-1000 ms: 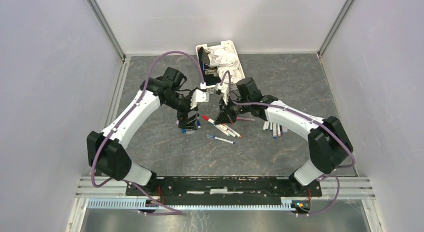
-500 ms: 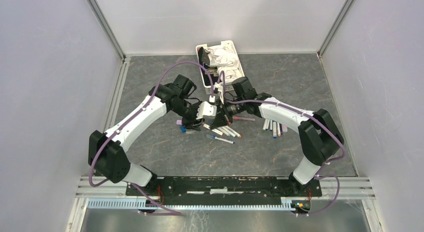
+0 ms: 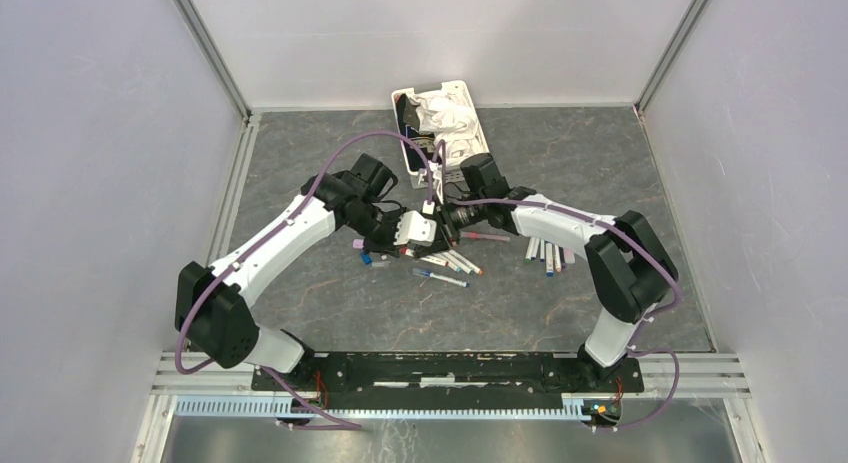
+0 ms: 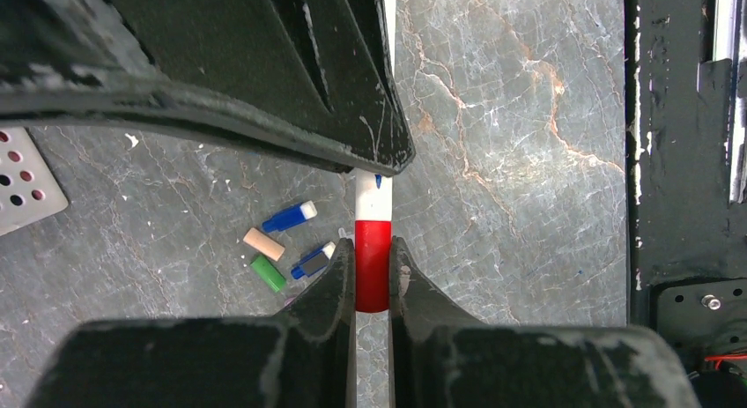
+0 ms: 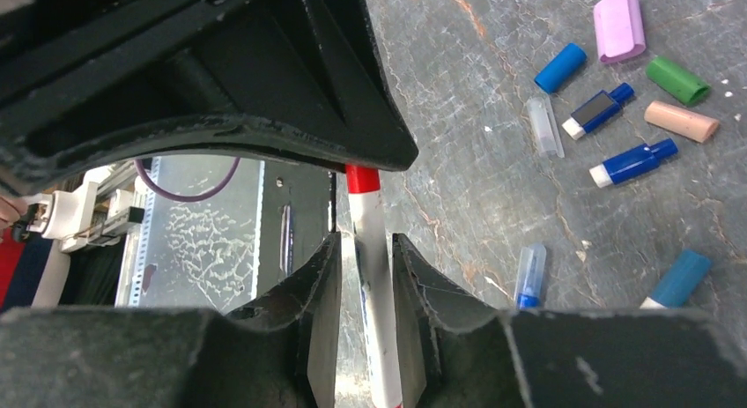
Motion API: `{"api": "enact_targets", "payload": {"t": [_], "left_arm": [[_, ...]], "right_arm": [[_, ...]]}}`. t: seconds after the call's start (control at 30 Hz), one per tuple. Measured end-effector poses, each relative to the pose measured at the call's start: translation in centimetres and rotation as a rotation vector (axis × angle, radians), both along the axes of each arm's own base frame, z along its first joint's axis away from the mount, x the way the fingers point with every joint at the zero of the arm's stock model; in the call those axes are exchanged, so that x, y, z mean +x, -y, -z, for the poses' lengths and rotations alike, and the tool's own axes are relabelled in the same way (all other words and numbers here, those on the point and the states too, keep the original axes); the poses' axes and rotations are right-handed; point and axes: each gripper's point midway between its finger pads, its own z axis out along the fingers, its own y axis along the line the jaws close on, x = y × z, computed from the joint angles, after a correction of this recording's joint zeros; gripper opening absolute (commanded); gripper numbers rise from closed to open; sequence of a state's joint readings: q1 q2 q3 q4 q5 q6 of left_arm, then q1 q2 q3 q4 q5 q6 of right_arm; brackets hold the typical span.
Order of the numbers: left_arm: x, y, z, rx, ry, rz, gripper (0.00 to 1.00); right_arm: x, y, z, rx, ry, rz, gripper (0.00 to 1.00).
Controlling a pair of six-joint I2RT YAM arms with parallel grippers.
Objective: Open the pen caps
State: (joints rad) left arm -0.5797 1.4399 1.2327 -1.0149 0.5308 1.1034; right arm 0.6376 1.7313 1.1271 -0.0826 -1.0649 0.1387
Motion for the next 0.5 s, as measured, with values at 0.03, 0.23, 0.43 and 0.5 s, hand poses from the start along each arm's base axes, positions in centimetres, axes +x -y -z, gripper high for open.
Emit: {"api": "enact_targets", "payload": {"t": [0.03,0.23,0.43,0.5], "left_arm": [[0.0,0.0,0.0,0.0,0.0,0.001,0.02],[0.0,0.0,0.0,0.002,0.002,0.0,0.02],[0.2,-0.4,0.1,0.018,0.015,-0.002,0.02],[0.6,-0.5,0.1,0.024,0.034,0.008,0.02]], "right_arm": [[0.0,-0.1,0.1,0.002,-0.004,-0.003,0.31],[-0.3,-1.1,1.1,0.012,-0.054,-0.023,0.09],[-0.2,-1.0,1.2,0.026,-0.046,-0.027,0.0],[-0.1,-0.7,1.3,0.026,-0.03,-0.021,0.0]]}}
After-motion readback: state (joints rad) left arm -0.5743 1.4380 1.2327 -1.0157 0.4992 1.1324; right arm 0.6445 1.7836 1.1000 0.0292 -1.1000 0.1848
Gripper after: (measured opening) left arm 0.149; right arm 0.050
